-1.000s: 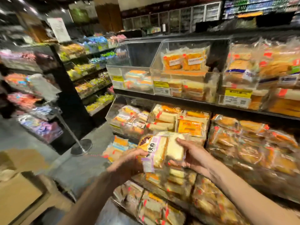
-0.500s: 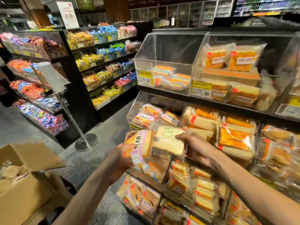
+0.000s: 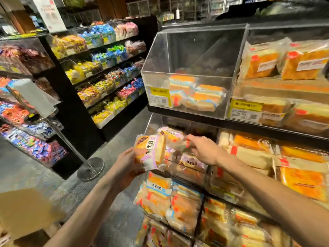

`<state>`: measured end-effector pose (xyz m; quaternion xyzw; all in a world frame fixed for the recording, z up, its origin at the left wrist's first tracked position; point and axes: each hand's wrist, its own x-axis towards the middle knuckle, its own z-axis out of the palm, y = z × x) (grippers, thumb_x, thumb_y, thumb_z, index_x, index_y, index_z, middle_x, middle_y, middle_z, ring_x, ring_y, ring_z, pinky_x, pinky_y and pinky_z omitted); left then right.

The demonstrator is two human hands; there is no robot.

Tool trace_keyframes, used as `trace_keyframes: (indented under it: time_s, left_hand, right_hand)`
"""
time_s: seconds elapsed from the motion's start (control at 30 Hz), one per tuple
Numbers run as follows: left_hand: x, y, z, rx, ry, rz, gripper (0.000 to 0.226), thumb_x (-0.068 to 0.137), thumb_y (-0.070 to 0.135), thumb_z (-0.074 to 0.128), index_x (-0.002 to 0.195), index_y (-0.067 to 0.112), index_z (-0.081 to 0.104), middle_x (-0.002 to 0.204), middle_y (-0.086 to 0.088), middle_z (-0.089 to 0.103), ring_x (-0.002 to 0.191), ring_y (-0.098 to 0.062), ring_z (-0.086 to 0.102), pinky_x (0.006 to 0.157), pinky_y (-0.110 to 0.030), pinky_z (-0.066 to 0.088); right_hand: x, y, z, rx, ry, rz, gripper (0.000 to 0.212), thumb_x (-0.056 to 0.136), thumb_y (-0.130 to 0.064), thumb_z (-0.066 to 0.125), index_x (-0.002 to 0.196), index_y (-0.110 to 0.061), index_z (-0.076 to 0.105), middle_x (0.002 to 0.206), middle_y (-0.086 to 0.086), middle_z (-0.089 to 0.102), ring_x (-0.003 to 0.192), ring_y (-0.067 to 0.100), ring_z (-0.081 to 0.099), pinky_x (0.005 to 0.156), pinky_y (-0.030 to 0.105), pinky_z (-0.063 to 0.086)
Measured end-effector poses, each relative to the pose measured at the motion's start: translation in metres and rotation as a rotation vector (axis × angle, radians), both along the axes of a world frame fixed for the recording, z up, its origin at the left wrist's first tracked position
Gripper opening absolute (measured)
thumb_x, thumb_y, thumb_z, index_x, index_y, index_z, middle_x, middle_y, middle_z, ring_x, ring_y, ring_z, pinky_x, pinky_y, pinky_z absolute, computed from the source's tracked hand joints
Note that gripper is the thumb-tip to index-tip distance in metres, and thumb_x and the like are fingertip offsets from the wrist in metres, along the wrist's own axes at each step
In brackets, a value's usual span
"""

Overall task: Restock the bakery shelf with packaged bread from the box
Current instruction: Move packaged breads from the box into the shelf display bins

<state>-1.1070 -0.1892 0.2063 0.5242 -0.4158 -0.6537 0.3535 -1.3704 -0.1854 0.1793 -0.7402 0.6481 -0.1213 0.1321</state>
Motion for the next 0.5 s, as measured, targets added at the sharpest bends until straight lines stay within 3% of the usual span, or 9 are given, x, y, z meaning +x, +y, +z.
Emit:
trace_keyframes:
  time_s: [0.13,0.2,0.33,0.43,0.5]
  left_hand:
    - [-0.009,-0.028,-0.002,-0.014,0.027,-0.068,0.007,0.091,0.008,0.059,0.091,0.012,0.065,0.071,-0.007,0.065,0.047,-0.012,0.056,0.044,-0.019,0.043]
    - [-0.012,-0.041,-0.002,-0.022,0.058,-0.109,0.007,0.092,0.007,0.058,0.096,0.009,0.064,0.071,-0.007,0.067,0.048,-0.012,0.058,0.042,-0.018,0.041]
    - [-0.019,-0.071,-0.005,-0.015,0.094,-0.176,0.032,0.087,0.011,0.065,0.118,0.002,0.061,0.106,-0.020,0.072,0.090,-0.035,0.068,0.078,-0.040,0.054]
    - [-0.029,-0.094,-0.008,-0.004,0.057,-0.193,0.024,0.092,0.009,0.061,0.115,0.004,0.063,0.101,-0.017,0.074,0.083,-0.033,0.071,0.079,-0.043,0.057]
    - [-0.032,-0.106,-0.009,0.004,0.035,-0.270,0.027,0.094,0.011,0.060,0.120,0.005,0.062,0.107,-0.017,0.074,0.088,-0.034,0.070,0.085,-0.048,0.055]
  right_hand:
    - [0.003,-0.015,-0.023,-0.032,0.230,0.103,0.052,0.092,-0.013,0.058,0.140,-0.025,0.042,0.129,0.003,0.064,0.120,0.028,0.058,0.091,0.038,0.047]
    - [0.003,-0.020,-0.032,-0.027,0.319,0.132,0.051,0.092,-0.011,0.052,0.140,-0.024,0.042,0.127,0.004,0.063,0.119,0.029,0.057,0.091,0.041,0.048]
    - [0.005,-0.022,-0.041,0.031,0.405,0.115,0.042,0.099,-0.009,0.042,0.140,-0.017,0.046,0.138,0.010,0.053,0.127,0.031,0.050,0.098,0.043,0.041]
    - [0.009,-0.025,-0.045,0.187,0.457,0.076,0.037,0.097,-0.011,0.046,0.134,-0.014,0.050,0.136,0.010,0.053,0.125,0.029,0.051,0.097,0.039,0.040]
    - [0.010,-0.028,-0.040,0.340,0.405,0.029,0.035,0.092,-0.012,0.056,0.128,-0.011,0.052,0.132,0.011,0.055,0.123,0.029,0.053,0.095,0.037,0.041]
